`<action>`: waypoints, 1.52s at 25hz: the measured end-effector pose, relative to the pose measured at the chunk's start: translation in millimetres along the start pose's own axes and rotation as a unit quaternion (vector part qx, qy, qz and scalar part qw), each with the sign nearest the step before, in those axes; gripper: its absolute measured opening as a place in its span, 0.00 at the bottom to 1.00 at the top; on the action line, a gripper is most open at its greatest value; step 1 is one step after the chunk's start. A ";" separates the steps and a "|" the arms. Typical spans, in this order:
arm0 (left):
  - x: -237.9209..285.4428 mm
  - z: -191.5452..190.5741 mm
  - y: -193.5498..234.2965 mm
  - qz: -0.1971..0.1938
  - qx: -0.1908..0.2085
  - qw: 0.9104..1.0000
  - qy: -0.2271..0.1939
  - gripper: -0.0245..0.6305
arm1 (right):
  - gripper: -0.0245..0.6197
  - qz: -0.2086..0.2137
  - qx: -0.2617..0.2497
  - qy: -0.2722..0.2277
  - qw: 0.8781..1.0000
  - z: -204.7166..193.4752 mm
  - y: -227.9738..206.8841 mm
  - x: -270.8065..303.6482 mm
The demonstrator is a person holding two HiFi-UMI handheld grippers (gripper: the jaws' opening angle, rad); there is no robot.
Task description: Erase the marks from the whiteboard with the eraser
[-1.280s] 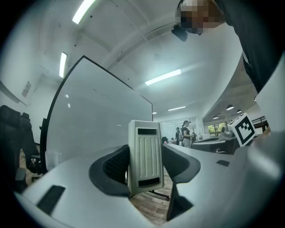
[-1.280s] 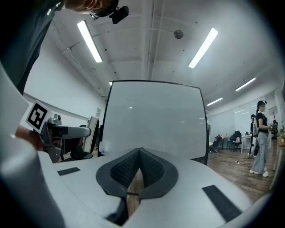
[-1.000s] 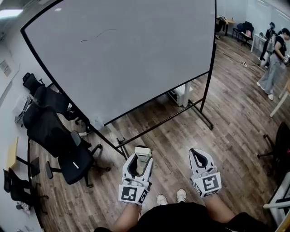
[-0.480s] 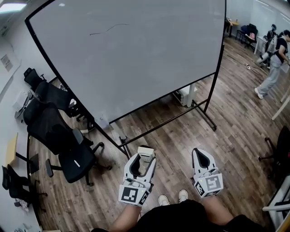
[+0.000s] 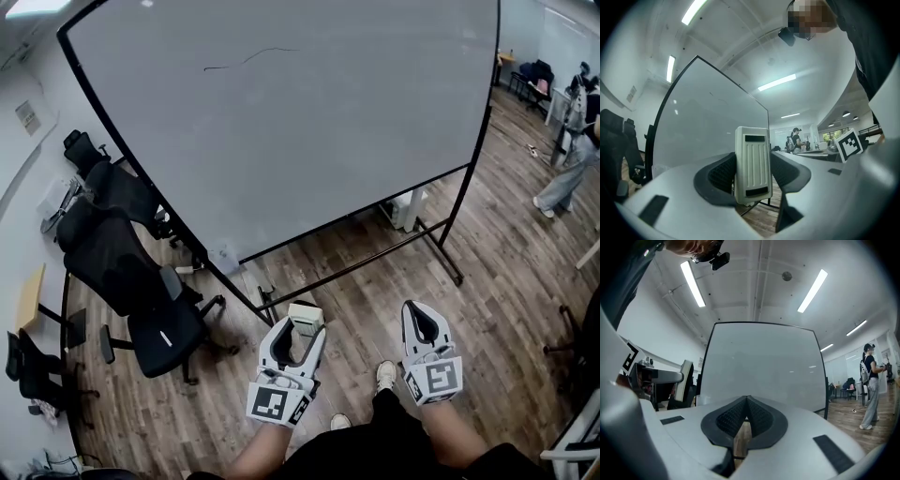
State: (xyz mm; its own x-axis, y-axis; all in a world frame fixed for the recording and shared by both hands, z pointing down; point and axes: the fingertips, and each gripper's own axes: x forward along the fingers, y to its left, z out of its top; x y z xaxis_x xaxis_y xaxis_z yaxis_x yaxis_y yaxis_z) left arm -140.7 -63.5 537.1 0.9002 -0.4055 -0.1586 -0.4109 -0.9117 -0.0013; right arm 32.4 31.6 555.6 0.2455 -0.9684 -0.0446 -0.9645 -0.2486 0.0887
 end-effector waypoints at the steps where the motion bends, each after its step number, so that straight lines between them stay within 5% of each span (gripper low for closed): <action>1: 7.9 0.1 4.9 0.005 0.005 1.000 0.000 0.41 | 0.07 0.004 0.001 0.000 1.000 -0.7 -3.8 10.0; 14: 121.3 7.0 41.7 0.106 0.052 0.993 0.000 0.41 | 0.07 0.119 0.007 0.011 0.993 -21.3 -59.6 130.3; 23: 173.7 0.0 61.6 0.179 0.044 0.983 0.015 0.41 | 0.07 0.204 -0.047 -0.035 0.977 19.2 -82.2 198.4; 33: 193.3 45.5 111.6 0.226 0.042 0.973 -0.032 0.41 | 0.07 0.227 -0.064 -0.066 0.969 47.0 -72.5 250.8; 38: 201.2 93.8 145.6 0.238 0.082 0.966 -0.063 0.41 | 0.07 0.226 -0.059 -0.073 0.970 58.3 -57.4 274.9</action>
State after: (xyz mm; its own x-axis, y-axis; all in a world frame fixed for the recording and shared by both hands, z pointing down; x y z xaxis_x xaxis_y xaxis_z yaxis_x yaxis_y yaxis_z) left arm -32.9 -271.7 412.5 0.5825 -0.7558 -0.2990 -0.8009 -0.5965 -0.0525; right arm 149.5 -219.1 480.3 -0.2240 -0.9679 -0.1140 -0.9507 0.1912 0.2442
